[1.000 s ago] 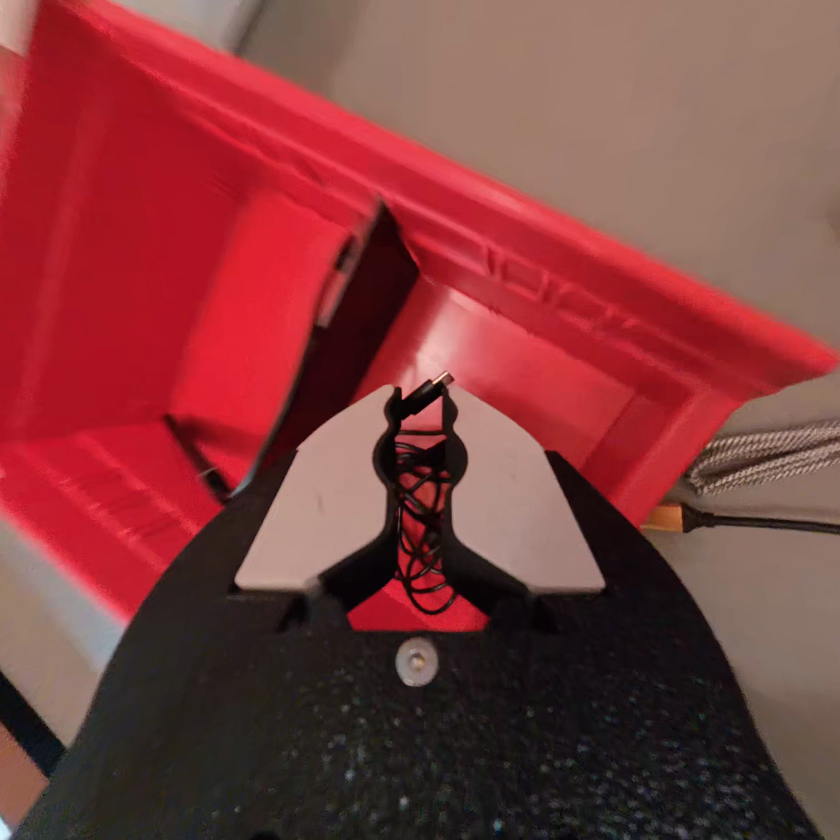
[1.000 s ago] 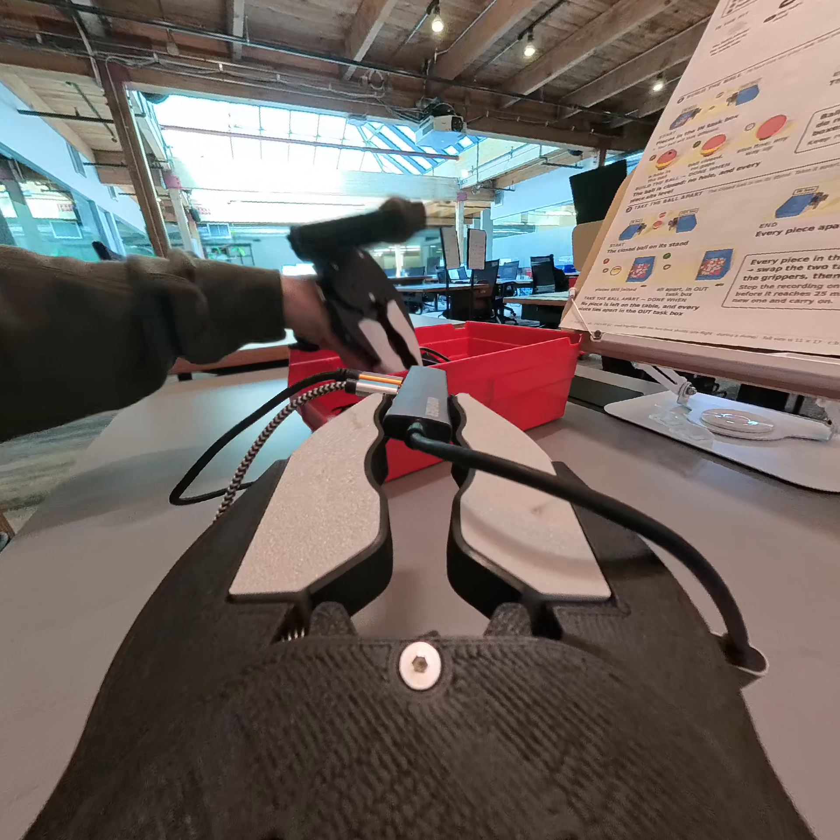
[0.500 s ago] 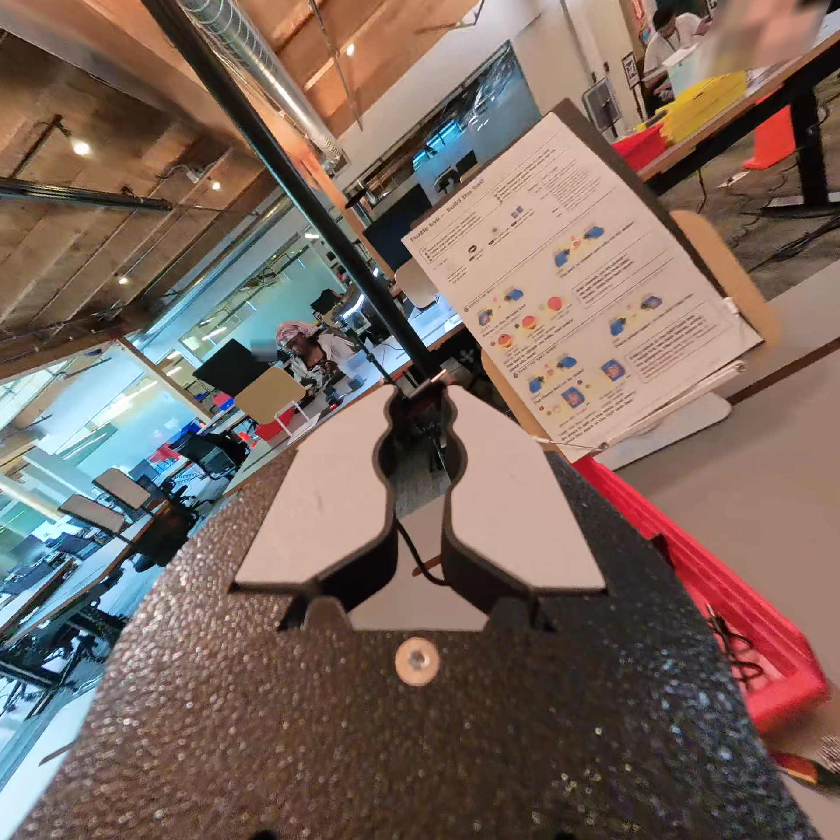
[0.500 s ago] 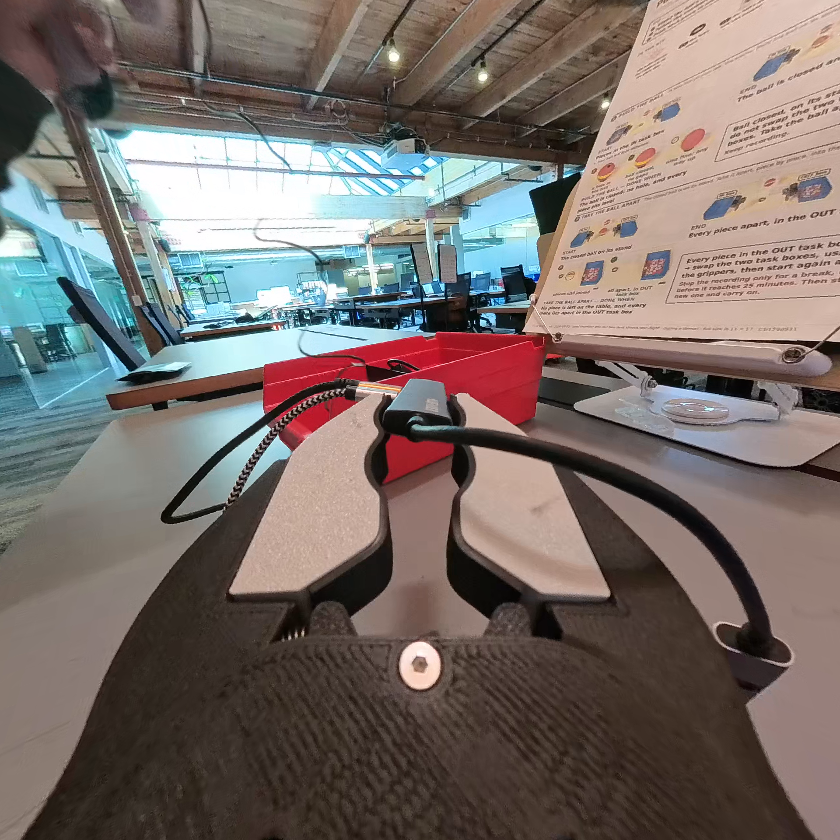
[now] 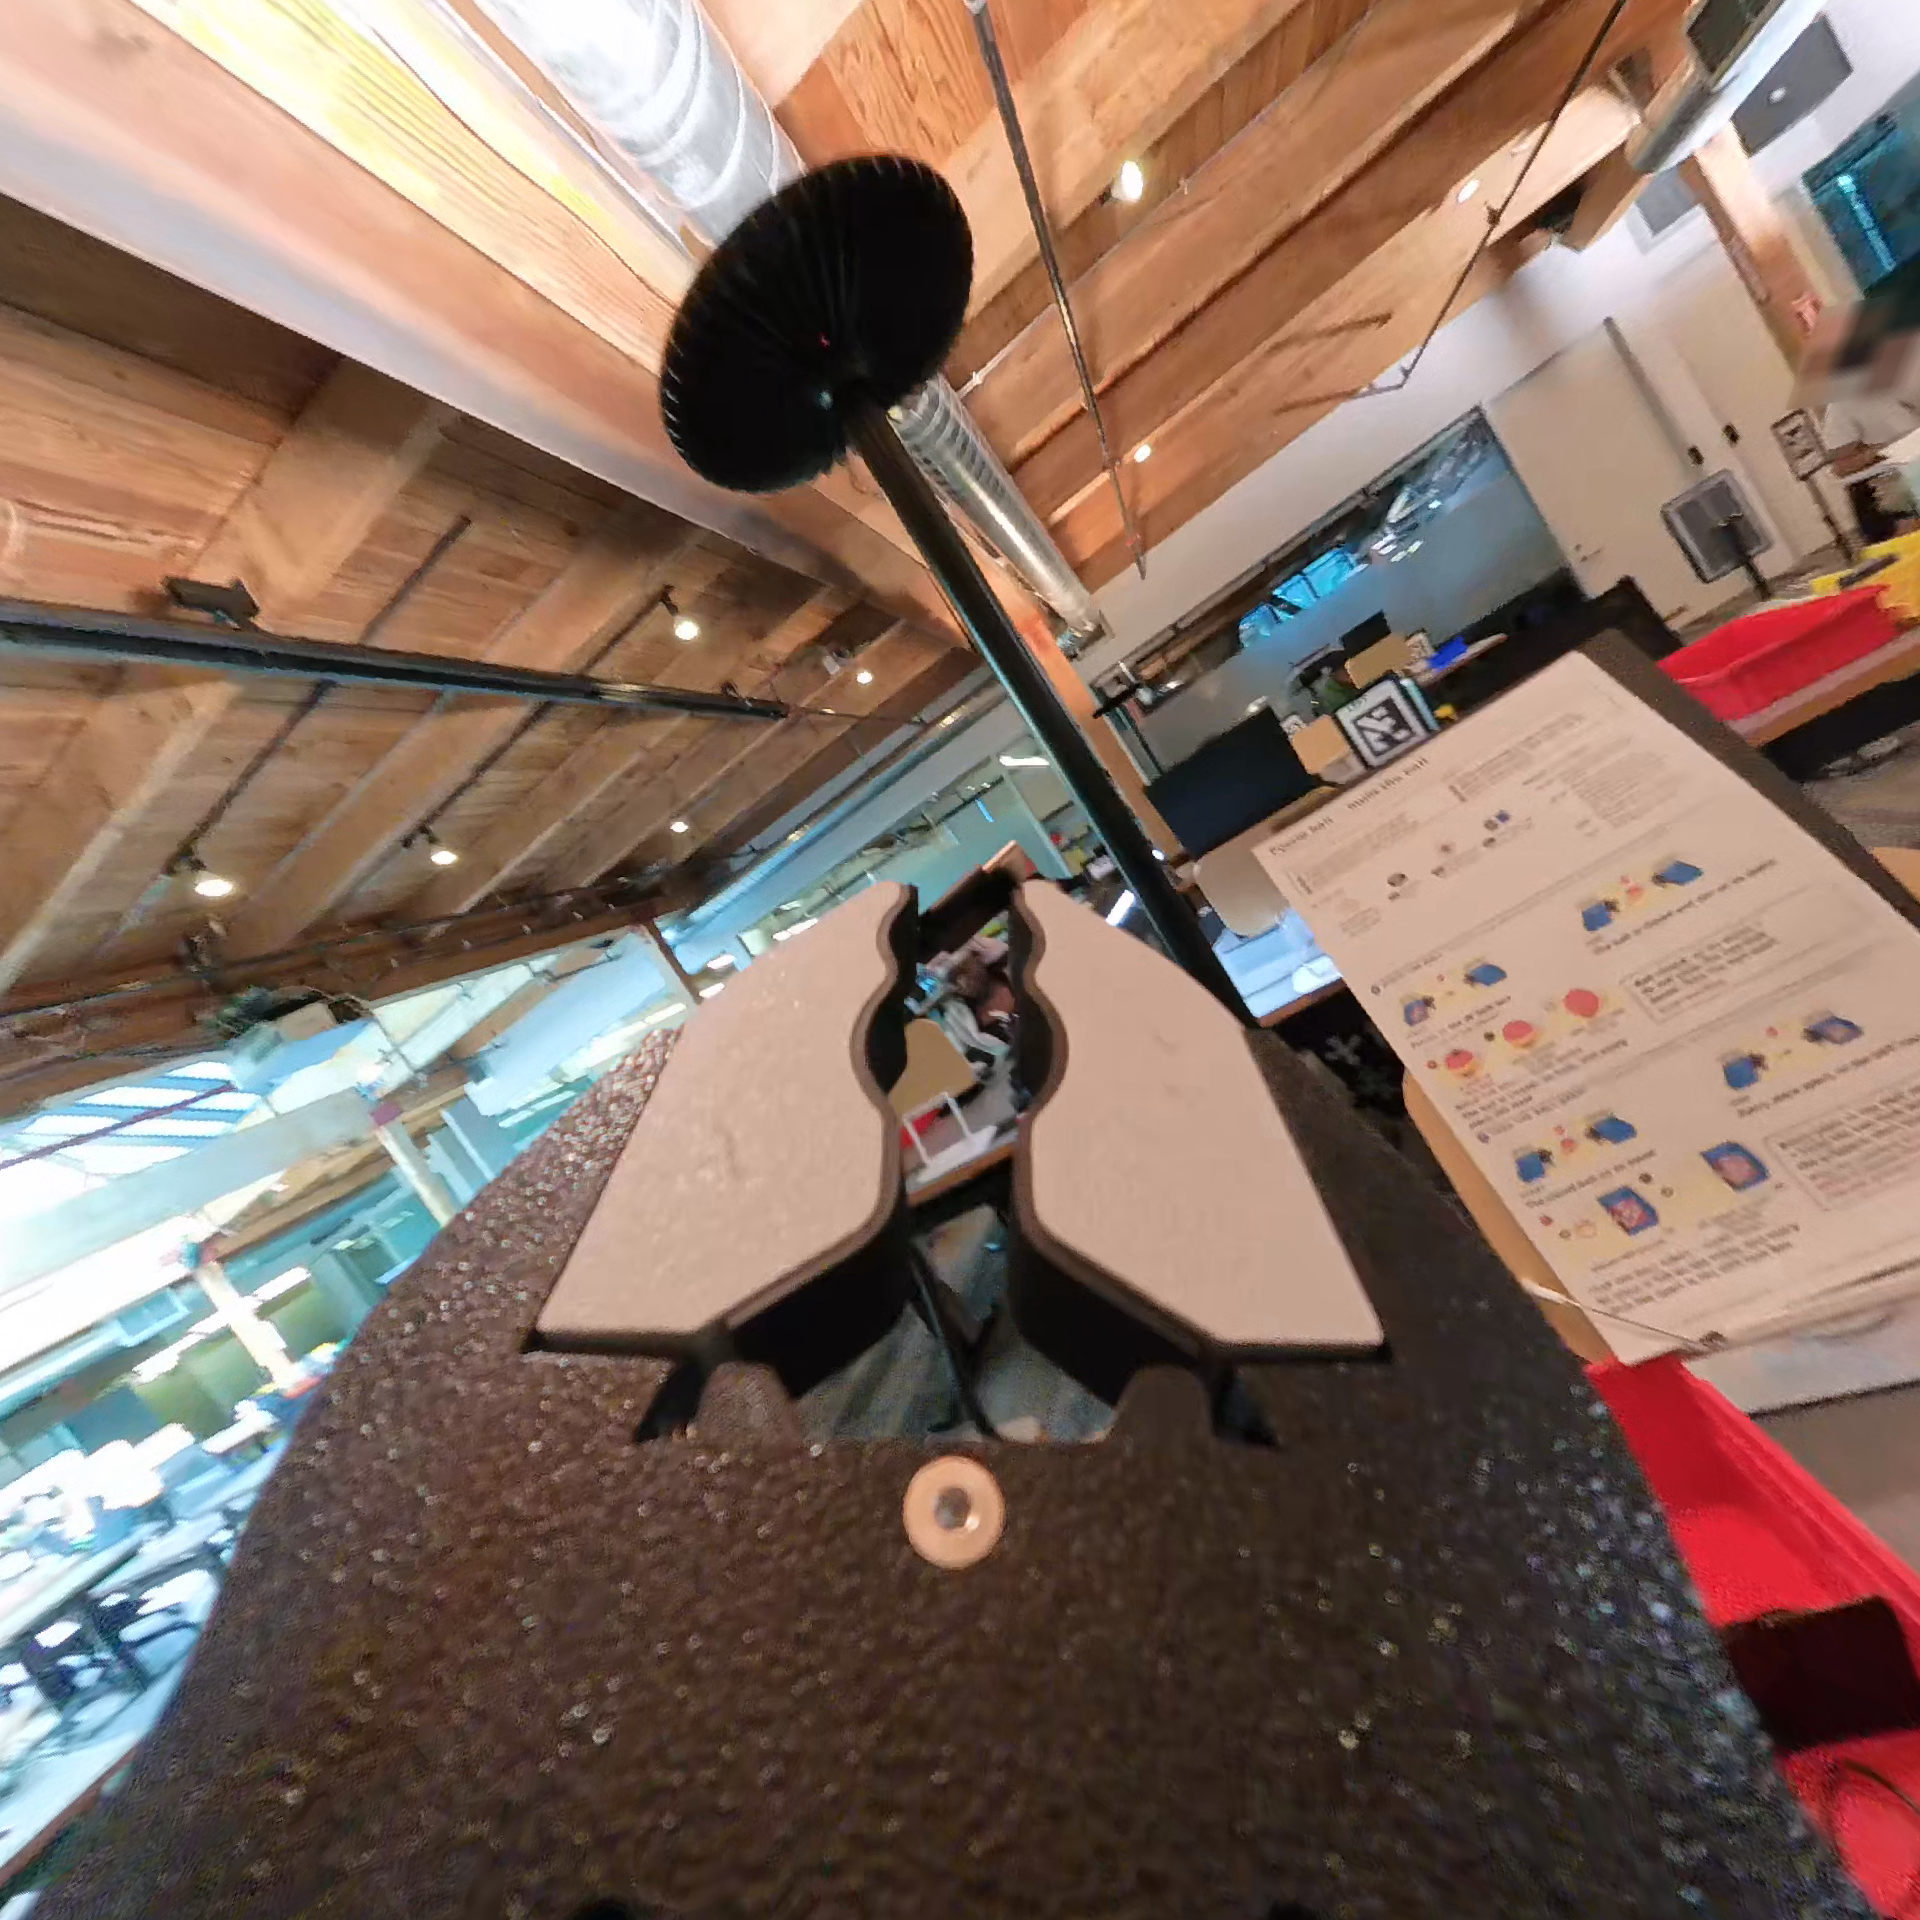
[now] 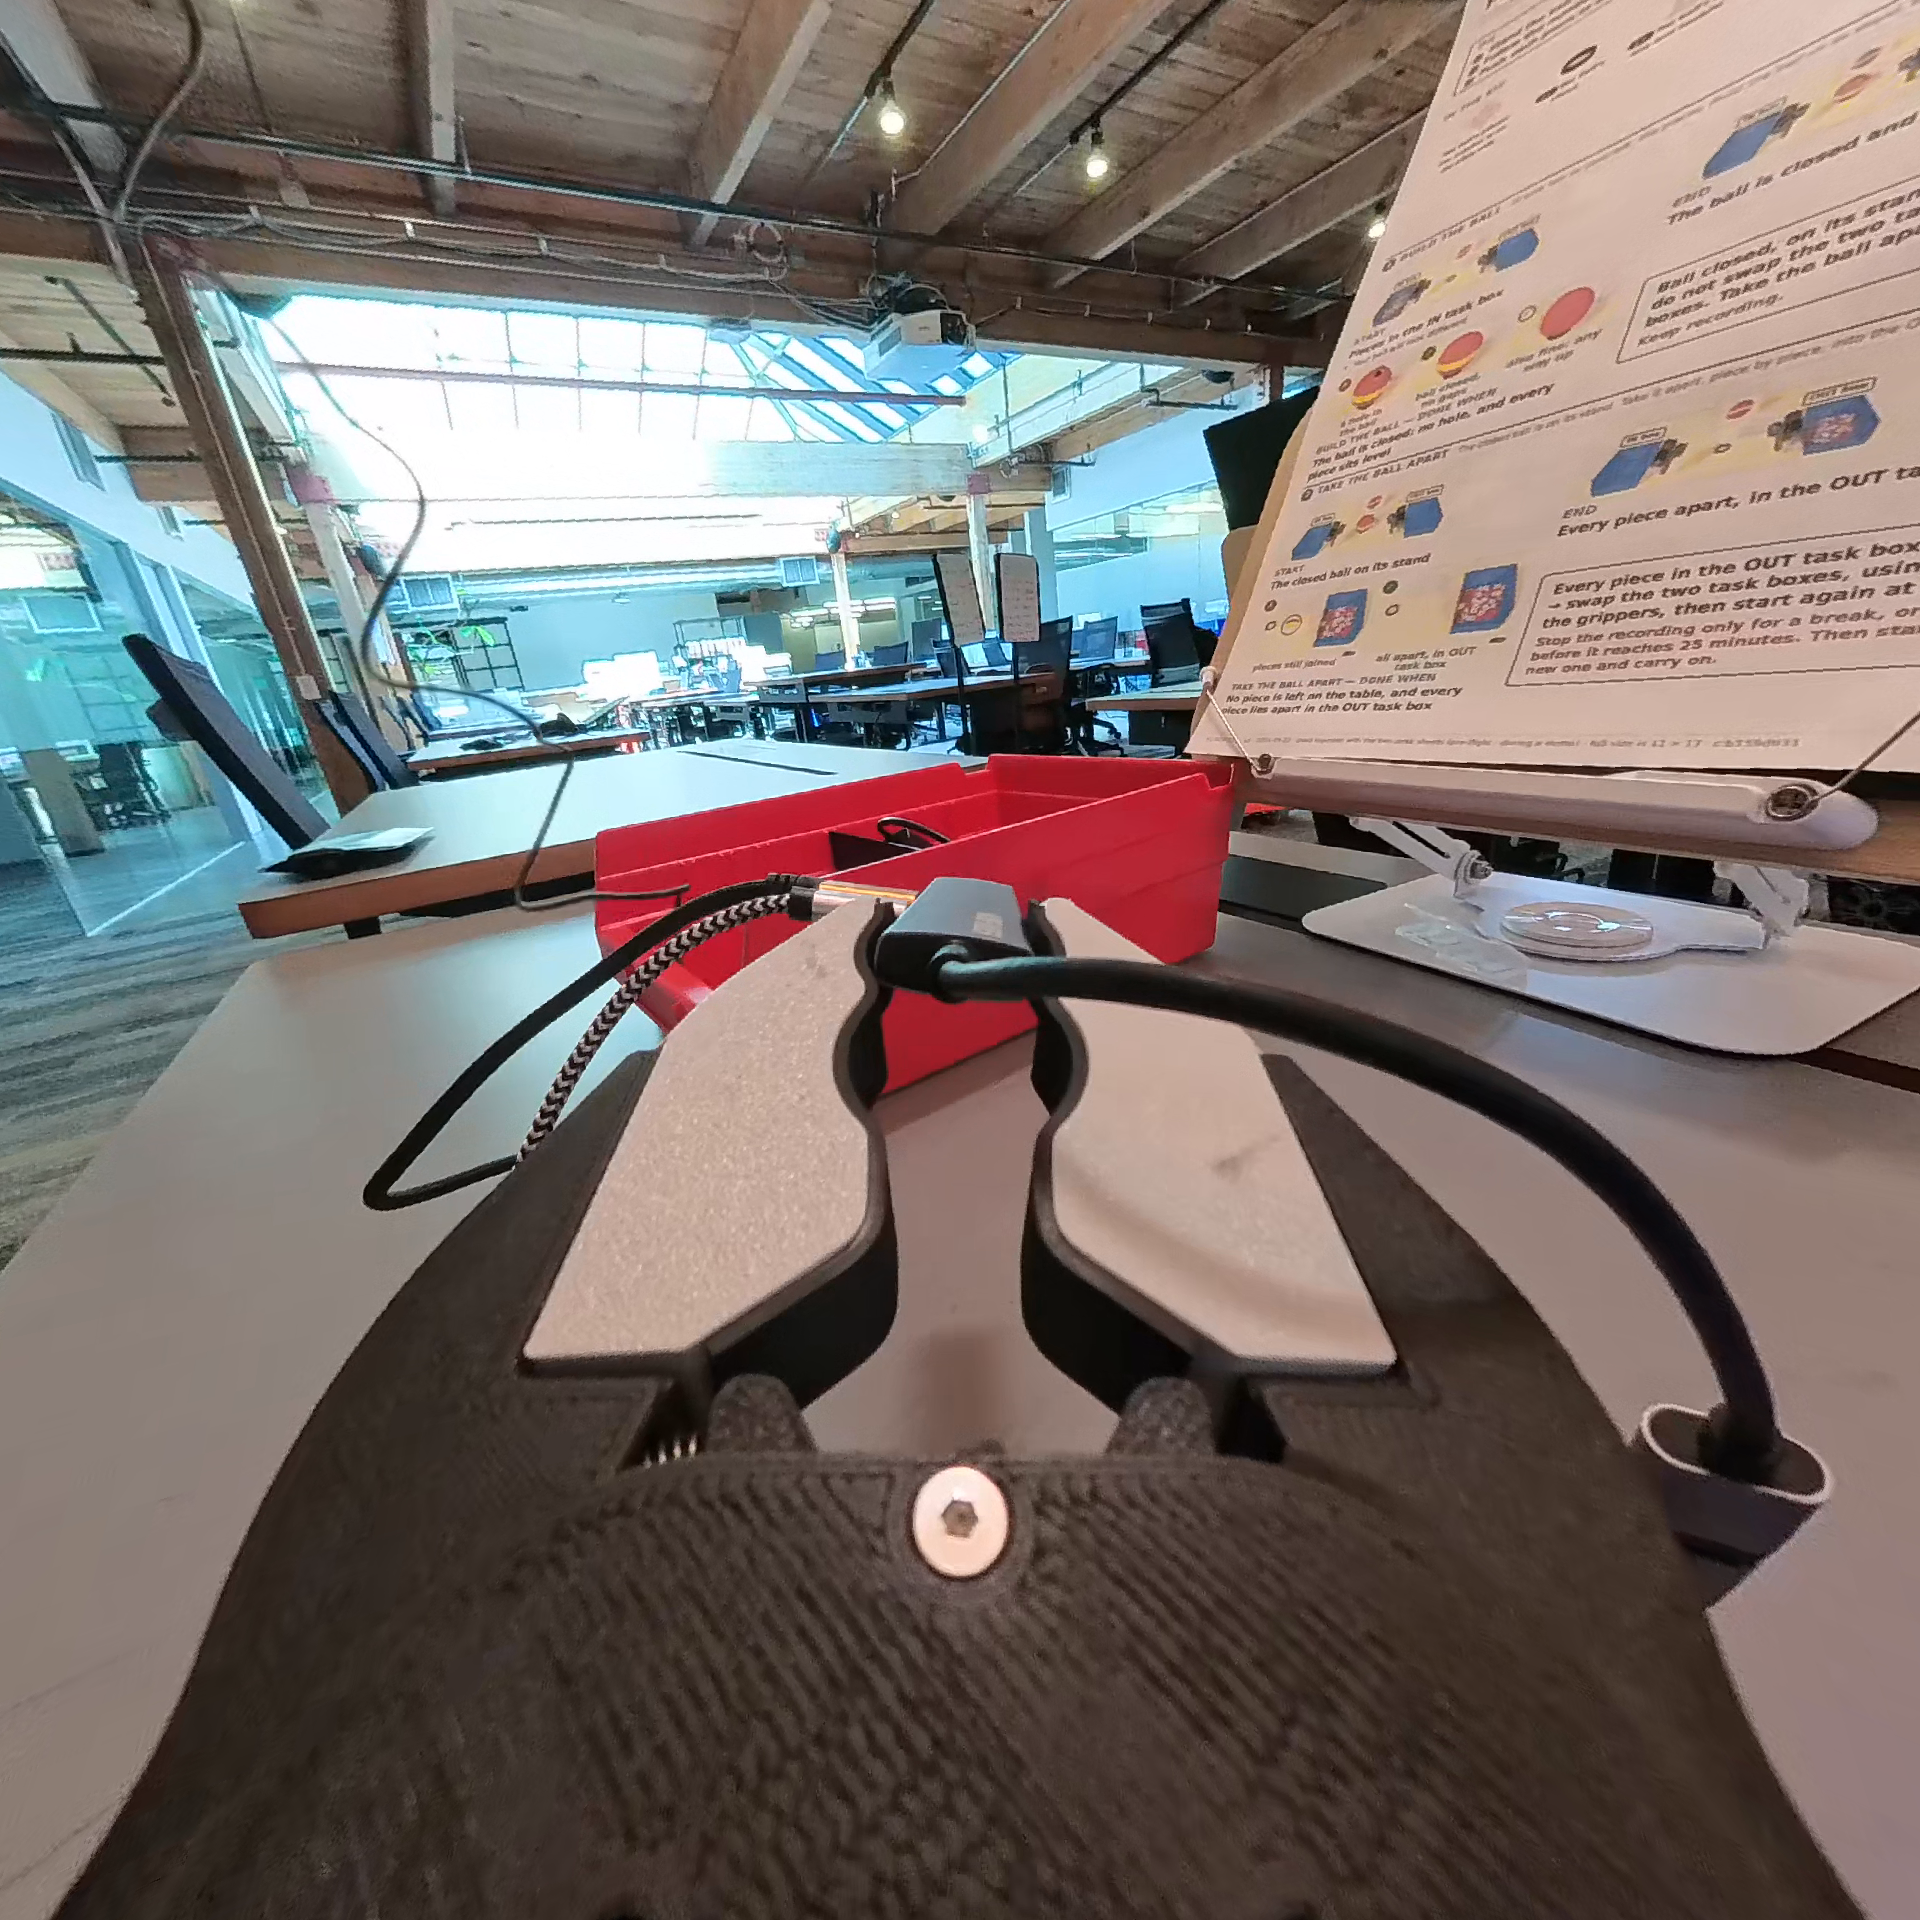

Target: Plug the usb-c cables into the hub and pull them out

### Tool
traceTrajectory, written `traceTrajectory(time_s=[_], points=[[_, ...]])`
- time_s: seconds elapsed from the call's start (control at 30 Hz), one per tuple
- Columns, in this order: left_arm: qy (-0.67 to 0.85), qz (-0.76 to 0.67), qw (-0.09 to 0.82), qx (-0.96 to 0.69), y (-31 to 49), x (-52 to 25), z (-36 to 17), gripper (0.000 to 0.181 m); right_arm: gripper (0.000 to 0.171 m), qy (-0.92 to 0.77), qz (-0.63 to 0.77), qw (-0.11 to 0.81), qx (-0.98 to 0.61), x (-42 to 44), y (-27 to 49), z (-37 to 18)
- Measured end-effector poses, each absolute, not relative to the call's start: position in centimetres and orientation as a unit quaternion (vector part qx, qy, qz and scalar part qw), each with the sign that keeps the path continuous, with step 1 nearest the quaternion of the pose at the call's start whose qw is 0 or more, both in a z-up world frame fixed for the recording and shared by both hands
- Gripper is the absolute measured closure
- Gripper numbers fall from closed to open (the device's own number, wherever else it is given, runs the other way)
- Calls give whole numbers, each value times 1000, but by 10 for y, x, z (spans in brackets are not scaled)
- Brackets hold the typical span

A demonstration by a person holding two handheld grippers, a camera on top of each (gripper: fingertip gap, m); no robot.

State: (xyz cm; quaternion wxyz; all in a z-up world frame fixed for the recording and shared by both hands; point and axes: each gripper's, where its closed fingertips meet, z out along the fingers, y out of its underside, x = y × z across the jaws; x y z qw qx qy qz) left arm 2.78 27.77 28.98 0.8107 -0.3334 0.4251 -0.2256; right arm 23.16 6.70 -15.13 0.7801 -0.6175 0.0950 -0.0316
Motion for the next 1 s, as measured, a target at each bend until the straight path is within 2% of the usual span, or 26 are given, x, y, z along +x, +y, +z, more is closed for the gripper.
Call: traceTrajectory(time_s=[0.1,0.3,0.4,0.5,0.7,0.77,0.9,1.0], points=[[395,-198,844,-304,265,10,329,165,147,98,-29,782,-615,233,66,-151],[408,-201,841,-294,256,20,419,165,147,90,-31,779,-620,230,68,-152],[450,-207,811,-311,252,38,431,165,147,90,-31,778,-621,231,69,-152],[518,-214,765,-317,239,65,390,166,147,93,-32,779,-620,232,68,-152],[630,-153,699,-302,240,122,253,165,147,94,-39,780,-617,232,65,-151],[653,-196,665,-305,236,138,222,166,147,99,-36,782,-615,233,63,-151],[667,-257,620,-325,230,159,191,165,147,107,-32,783,-612,237,62,-151],[657,-252,631,-326,237,167,201,166,147,108,-32,783,-611,238,62,-151]])
